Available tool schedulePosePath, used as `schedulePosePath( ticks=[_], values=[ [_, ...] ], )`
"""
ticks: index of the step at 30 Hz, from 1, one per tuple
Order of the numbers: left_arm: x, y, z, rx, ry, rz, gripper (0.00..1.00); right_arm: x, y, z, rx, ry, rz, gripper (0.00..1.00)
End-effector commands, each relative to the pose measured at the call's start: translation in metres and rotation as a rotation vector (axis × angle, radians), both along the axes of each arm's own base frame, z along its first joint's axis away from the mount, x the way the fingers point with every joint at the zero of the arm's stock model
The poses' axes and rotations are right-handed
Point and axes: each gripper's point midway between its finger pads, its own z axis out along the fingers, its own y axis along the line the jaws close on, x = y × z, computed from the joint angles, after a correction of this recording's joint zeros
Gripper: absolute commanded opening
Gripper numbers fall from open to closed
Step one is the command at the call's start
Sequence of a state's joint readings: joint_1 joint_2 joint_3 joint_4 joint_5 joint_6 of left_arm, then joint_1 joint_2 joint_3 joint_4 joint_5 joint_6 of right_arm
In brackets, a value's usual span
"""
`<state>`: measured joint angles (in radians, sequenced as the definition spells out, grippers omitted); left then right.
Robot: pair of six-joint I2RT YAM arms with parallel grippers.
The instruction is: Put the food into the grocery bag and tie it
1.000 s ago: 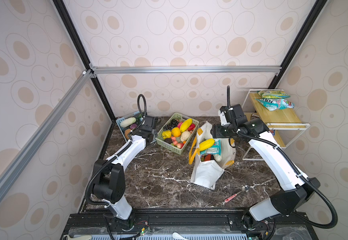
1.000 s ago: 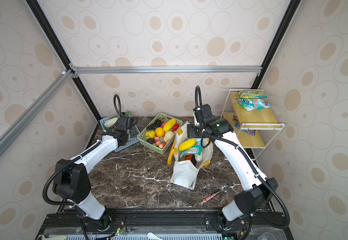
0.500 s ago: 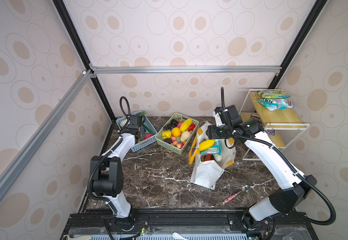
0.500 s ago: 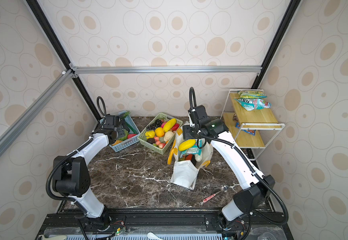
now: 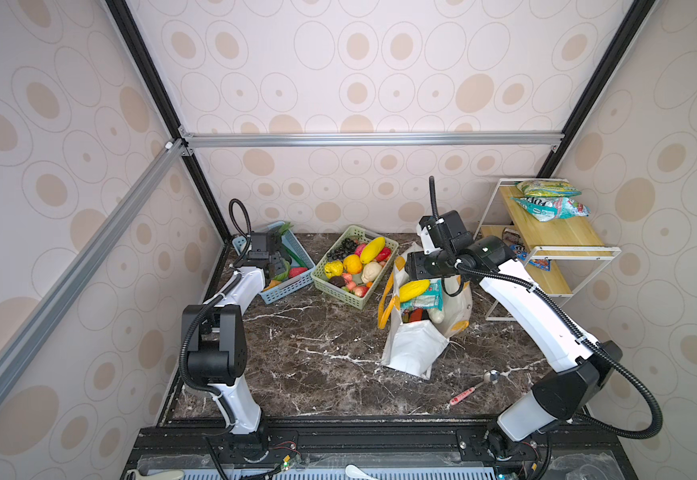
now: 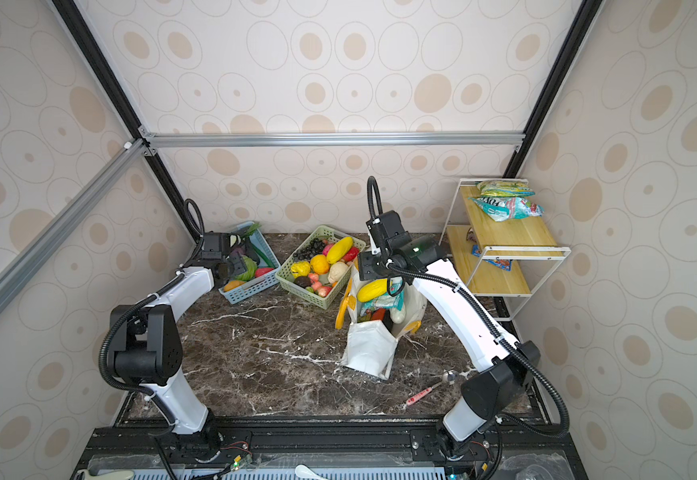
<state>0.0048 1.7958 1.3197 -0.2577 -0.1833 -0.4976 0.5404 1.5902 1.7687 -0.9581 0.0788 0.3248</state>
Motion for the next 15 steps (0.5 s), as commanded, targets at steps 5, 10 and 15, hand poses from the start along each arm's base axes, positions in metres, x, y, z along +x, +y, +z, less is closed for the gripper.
schedulePosePath(
  ticks=[5, 10, 15],
  values=[
    [0.001, 0.005, -0.024, 0.028, 0.096, -0.031, 0.67, -0.001, 0.006, -0.004, -0.016, 0.019, 0.009, 0.64],
    [-0.001, 0.007, -0.037, 0.073, 0.169, -0.066, 0.63, 0.001, 0.007, -0.007, -0.019, 0.022, 0.012, 0.64],
    [0.012, 0.007, -0.046, 0.079, 0.192, -0.085, 0.6, 0.001, 0.006, -0.006, -0.023, 0.02, 0.008, 0.64]
  ],
)
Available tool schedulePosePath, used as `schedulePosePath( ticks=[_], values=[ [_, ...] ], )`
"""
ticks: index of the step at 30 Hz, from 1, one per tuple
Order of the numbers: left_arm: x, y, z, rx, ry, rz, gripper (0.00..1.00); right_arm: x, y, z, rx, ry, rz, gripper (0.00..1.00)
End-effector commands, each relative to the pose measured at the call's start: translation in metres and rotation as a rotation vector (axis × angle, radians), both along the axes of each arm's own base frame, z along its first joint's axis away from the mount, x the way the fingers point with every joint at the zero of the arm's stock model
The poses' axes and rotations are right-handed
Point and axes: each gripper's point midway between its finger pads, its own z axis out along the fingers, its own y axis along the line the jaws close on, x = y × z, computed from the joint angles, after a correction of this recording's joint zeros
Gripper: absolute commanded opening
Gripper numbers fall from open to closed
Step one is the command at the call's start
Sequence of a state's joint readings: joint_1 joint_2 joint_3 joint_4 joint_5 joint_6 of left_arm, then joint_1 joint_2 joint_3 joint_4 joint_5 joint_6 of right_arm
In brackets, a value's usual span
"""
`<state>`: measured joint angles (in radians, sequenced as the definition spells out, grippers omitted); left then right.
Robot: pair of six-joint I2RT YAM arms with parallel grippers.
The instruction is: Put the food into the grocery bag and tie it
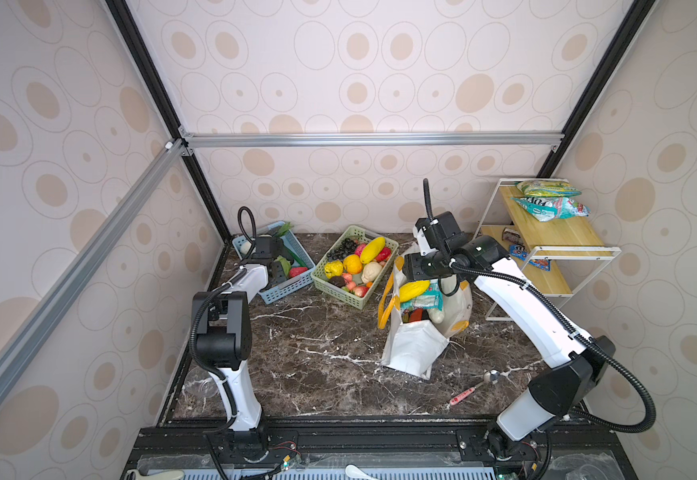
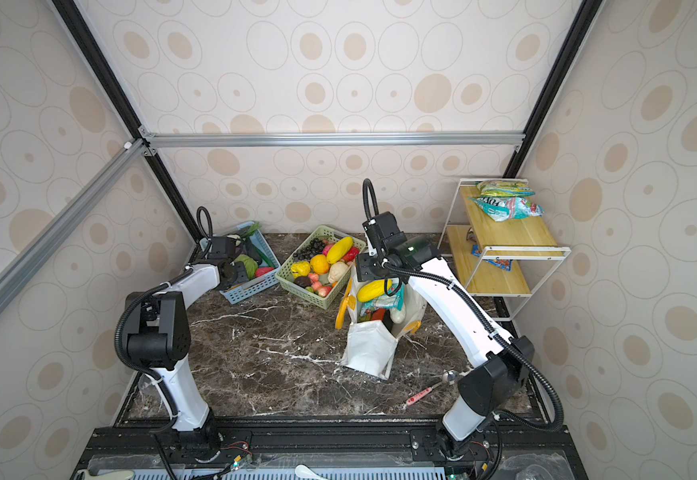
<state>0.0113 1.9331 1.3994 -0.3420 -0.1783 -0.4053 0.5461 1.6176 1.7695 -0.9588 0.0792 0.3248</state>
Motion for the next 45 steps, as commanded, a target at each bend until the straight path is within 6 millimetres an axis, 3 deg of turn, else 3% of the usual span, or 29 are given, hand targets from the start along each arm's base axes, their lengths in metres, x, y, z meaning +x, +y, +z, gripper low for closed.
schedulePosePath(
  ticks=[1, 8, 13, 17, 32, 37, 45],
  values=[
    [0.011, 0.004, -0.001, 0.025, 0.028, -0.024, 0.6, -0.002, 0.0, 0.006, -0.01, -0.006, 0.001, 0.64],
    [0.03, 0.002, -0.008, 0.021, 0.026, -0.043, 0.7, -0.004, -0.005, 0.005, -0.027, -0.01, -0.014, 0.64],
    [0.037, -0.001, 0.001, 0.025, 0.007, -0.082, 0.74, -0.002, -0.002, 0.003, -0.021, -0.004, -0.011, 0.64],
    [0.032, -0.002, 0.012, 0.042, 0.005, -0.109, 0.74, -0.001, -0.001, 0.002, -0.02, -0.002, -0.008, 0.64],
    [-0.008, -0.015, -0.019, 0.025, 0.183, -0.206, 0.71, -0.002, 0.0, 0.005, -0.013, -0.015, 0.0, 0.64],
    [-0.02, -0.016, -0.008, 0.028, 0.171, -0.205, 0.66, -0.005, -0.007, 0.01, -0.03, -0.035, -0.007, 0.64],
    [-0.026, -0.015, 0.027, 0.043, 0.096, -0.186, 0.68, -0.005, -0.028, 0.011, -0.074, -0.042, -0.055, 0.65]
  ],
)
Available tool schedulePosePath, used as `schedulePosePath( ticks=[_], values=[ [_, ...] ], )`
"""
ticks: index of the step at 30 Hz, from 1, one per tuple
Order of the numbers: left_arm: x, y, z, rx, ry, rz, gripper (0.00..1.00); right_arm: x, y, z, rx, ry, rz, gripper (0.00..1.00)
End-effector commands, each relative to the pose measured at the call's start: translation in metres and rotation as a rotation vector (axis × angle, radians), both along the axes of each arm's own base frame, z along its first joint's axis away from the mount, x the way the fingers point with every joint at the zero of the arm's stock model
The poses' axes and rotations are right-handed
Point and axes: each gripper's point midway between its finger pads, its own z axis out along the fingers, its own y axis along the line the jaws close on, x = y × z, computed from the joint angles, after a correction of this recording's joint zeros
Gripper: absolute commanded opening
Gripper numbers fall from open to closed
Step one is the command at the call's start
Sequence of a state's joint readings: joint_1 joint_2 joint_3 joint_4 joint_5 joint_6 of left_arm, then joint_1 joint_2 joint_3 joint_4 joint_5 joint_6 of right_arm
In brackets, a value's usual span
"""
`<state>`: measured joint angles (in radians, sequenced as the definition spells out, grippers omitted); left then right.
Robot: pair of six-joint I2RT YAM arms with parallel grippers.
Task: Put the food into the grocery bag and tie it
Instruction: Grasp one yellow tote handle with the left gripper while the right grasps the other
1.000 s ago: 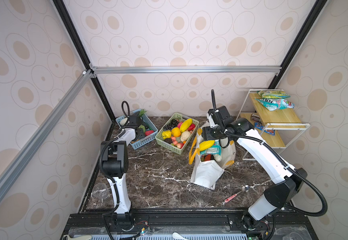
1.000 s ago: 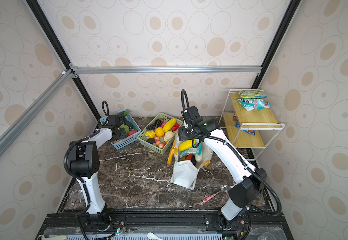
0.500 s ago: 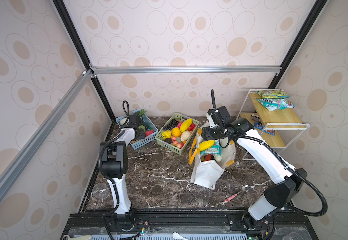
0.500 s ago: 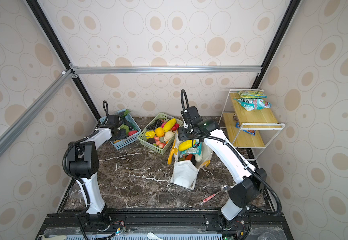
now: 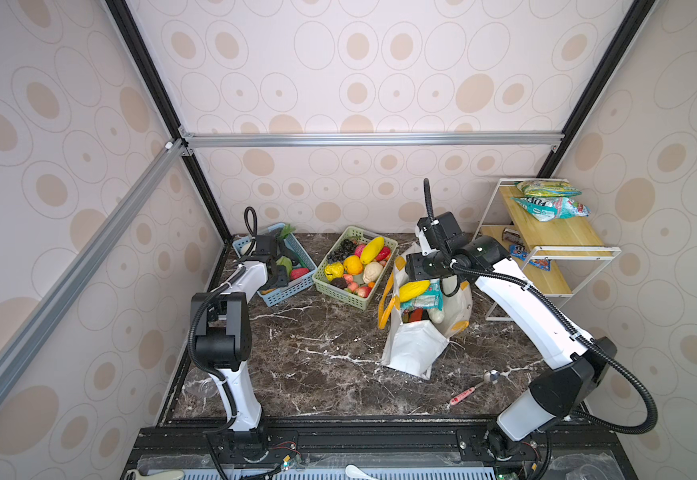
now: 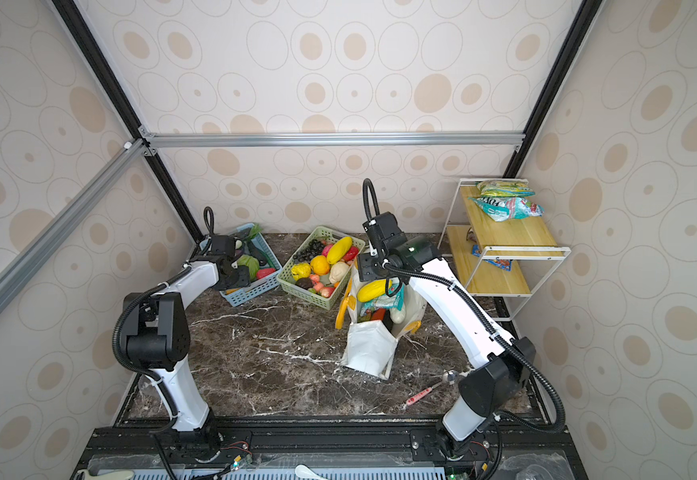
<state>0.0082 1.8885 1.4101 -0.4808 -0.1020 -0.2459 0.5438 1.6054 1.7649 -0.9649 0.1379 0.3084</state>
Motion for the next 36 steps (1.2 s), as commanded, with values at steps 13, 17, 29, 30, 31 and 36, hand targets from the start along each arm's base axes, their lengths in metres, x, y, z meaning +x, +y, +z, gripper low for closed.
schedulePosePath(
  ticks=[13, 17, 29, 30, 31, 36],
  values=[
    [-0.009, -0.11, 0.158, -0.108, -0.383, -0.17, 0.71, -0.019, -0.114, 0.002, -0.046, 0.021, -0.26, 0.65],
    [-0.03, -0.183, 0.174, -0.299, -0.454, -0.324, 0.71, -0.034, -0.137, -0.016, -0.06, 0.068, -0.317, 0.65],
    [-0.091, -0.3, 0.111, -0.536, -0.294, -0.573, 0.64, -0.047, -0.141, -0.055, -0.058, 0.165, -0.321, 0.54],
    [-0.094, -0.307, 0.104, -0.55, -0.274, -0.583, 0.64, -0.047, -0.141, -0.056, -0.057, 0.166, -0.319, 0.52],
    [-0.096, -0.314, 0.096, -0.56, -0.254, -0.592, 0.64, -0.046, -0.14, -0.057, -0.055, 0.166, -0.315, 0.5],
    [-0.11, -0.347, 0.064, -0.586, -0.177, -0.643, 0.64, -0.046, -0.137, -0.061, -0.046, 0.173, -0.306, 0.4]
  ],
)
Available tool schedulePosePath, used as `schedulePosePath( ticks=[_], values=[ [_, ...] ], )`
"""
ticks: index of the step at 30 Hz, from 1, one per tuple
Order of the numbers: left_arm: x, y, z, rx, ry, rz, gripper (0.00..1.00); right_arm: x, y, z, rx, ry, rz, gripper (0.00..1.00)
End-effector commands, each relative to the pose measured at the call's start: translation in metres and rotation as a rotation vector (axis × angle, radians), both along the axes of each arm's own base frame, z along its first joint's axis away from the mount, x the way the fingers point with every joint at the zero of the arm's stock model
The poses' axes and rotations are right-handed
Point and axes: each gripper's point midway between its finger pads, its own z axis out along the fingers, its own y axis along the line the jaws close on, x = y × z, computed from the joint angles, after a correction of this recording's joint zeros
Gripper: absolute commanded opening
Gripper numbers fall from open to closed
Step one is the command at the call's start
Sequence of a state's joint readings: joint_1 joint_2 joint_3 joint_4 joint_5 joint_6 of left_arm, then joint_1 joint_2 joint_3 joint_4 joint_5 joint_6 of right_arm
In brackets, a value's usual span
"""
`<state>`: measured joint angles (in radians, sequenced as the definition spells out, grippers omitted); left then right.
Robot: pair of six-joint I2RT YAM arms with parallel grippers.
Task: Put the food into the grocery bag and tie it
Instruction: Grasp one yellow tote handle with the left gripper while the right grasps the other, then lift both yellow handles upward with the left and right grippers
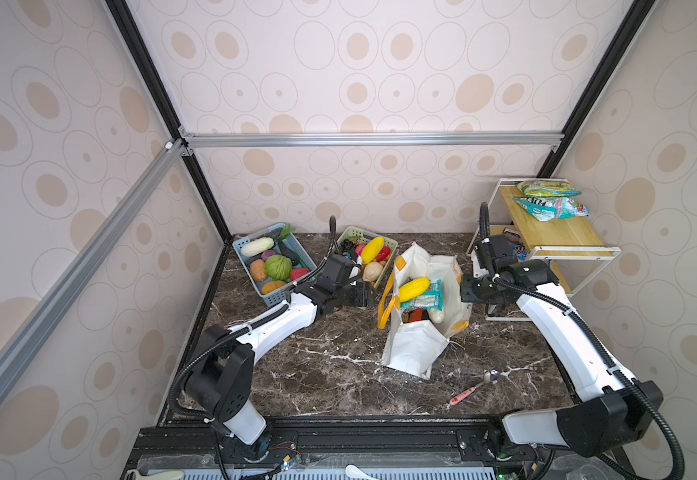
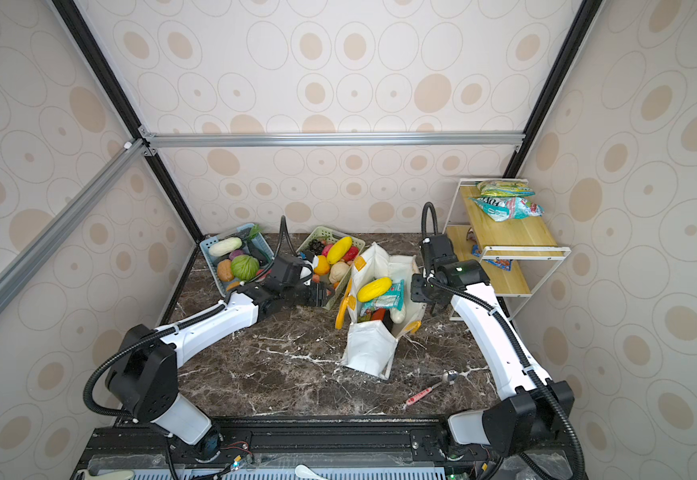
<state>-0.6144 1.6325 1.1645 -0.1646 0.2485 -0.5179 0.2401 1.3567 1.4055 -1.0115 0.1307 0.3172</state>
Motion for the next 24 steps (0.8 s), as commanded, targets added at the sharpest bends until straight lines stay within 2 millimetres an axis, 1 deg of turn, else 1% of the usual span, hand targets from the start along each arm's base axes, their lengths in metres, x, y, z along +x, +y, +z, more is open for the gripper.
schedulePosePath(
  ticks=[1, 6, 10, 12, 14, 17, 18, 20, 24],
  values=[
    [-0.005, -0.025, -0.008, -0.044, 0.02, -0.037, 0.63, -0.003, 0.001, -0.008, 0.008, 0.024, -0.002, 0.4],
    [-0.007, -0.037, -0.034, -0.043, 0.062, -0.041, 0.57, -0.006, -0.003, -0.004, -0.002, 0.012, -0.003, 0.41],
    [-0.011, -0.049, -0.044, -0.084, 0.097, -0.066, 0.53, -0.009, -0.006, -0.003, -0.012, 0.013, -0.007, 0.41],
    [-0.012, -0.054, -0.048, -0.107, 0.115, -0.069, 0.48, -0.01, -0.007, -0.003, -0.01, 0.013, -0.012, 0.41],
    [-0.011, -0.053, -0.051, -0.109, 0.121, -0.057, 0.41, -0.011, -0.009, -0.004, -0.01, 0.012, -0.018, 0.41],
    [-0.01, -0.049, -0.053, -0.094, 0.115, -0.038, 0.25, -0.016, -0.015, -0.002, -0.004, 0.015, -0.035, 0.41],
    [-0.009, -0.047, -0.053, -0.09, 0.114, -0.032, 0.2, -0.018, -0.017, -0.001, 0.001, 0.013, -0.044, 0.43],
    [-0.008, -0.046, -0.054, -0.086, 0.112, -0.024, 0.16, -0.022, -0.024, 0.002, 0.009, 0.011, -0.067, 0.48],
    [-0.005, -0.038, -0.051, -0.072, 0.106, 0.004, 0.06, -0.032, -0.04, 0.005, 0.069, -0.006, -0.135, 0.52]
  ],
)
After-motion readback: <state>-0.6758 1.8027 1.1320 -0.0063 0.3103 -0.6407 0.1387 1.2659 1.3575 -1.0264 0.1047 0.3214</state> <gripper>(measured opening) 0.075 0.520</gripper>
